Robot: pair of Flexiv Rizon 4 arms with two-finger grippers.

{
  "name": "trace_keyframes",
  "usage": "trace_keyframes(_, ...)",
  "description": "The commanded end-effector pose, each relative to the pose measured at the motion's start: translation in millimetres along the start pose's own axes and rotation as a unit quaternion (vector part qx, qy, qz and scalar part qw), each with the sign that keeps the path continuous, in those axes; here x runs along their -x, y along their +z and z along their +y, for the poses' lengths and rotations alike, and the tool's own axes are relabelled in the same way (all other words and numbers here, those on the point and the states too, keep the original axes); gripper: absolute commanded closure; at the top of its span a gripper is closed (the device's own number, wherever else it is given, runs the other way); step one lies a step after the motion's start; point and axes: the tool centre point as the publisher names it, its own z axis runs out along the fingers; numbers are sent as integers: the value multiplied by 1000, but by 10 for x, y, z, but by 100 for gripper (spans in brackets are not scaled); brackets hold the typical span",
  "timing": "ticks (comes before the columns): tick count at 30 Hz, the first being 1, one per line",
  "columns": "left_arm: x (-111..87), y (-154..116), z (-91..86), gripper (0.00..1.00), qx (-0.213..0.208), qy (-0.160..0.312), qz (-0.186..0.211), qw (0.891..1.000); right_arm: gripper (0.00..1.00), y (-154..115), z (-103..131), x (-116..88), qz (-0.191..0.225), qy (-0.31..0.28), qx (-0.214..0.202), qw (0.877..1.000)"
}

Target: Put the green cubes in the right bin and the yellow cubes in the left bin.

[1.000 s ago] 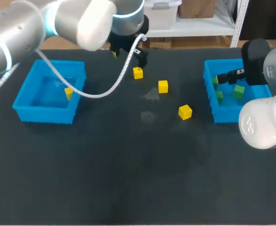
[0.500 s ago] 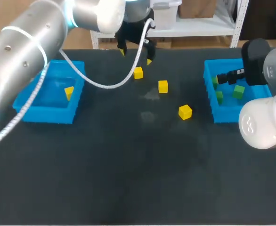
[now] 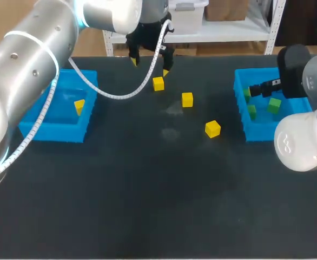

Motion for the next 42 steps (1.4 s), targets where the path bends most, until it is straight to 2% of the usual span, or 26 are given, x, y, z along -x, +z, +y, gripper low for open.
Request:
trace_keyframes(1, 159, 205, 11, 0, -5, -9, 65, 998, 0, -7, -1, 1, 0, 0, 0, 1000)
trace_keyframes(8, 269, 383, 29, 0, -31, -53, 78, 995, 0, -7, -1, 1, 0, 0, 0, 1000)
trace_keyframes(19, 366, 521, -19, 0, -47, -74, 95, 992, 0, -7, -1, 1, 0, 0, 0, 1000)
trace_keyframes(26, 406, 612, -110, 0, -46, -63, 110, 991, 0, -7, -1, 1, 0, 0, 0, 1000)
trace_keyframes(35, 418, 723, -133, 0, -34, -54, 131, 989, 0, -7, -1, 1, 0, 0, 0, 1000)
trace_keyframes(36, 412, 728, -136, 10, -34, -52, 133, 989, 0, -7, -1, 1, 0, 0, 0, 1000)
trace_keyframes(37, 405, 733, -139, 25, -35, -51, 134, 989, 0, -7, -1, 1, 0, 0, 0, 1000)
trace_keyframes(38, 397, 742, -139, 44, -34, -50, 135, 989, 0, -7, -1, 1, 0, 0, 0, 1000)
trace_keyframes(39, 389, 750, -139, 84, -33, -49, 136, 989, 0, -7, -1, 1, 0, 0, 0, 1000)
trace_keyframes(40, 379, 755, -140, 100, -33, -48, 136, 989, 0, -7, -1, 1, 0, 0, 0, 1000)
trace_keyframes(42, 363, 762, -141, 100, -33, -47, 137, 989, 0, -7, -1, 1, 0, 0, 0, 1000)
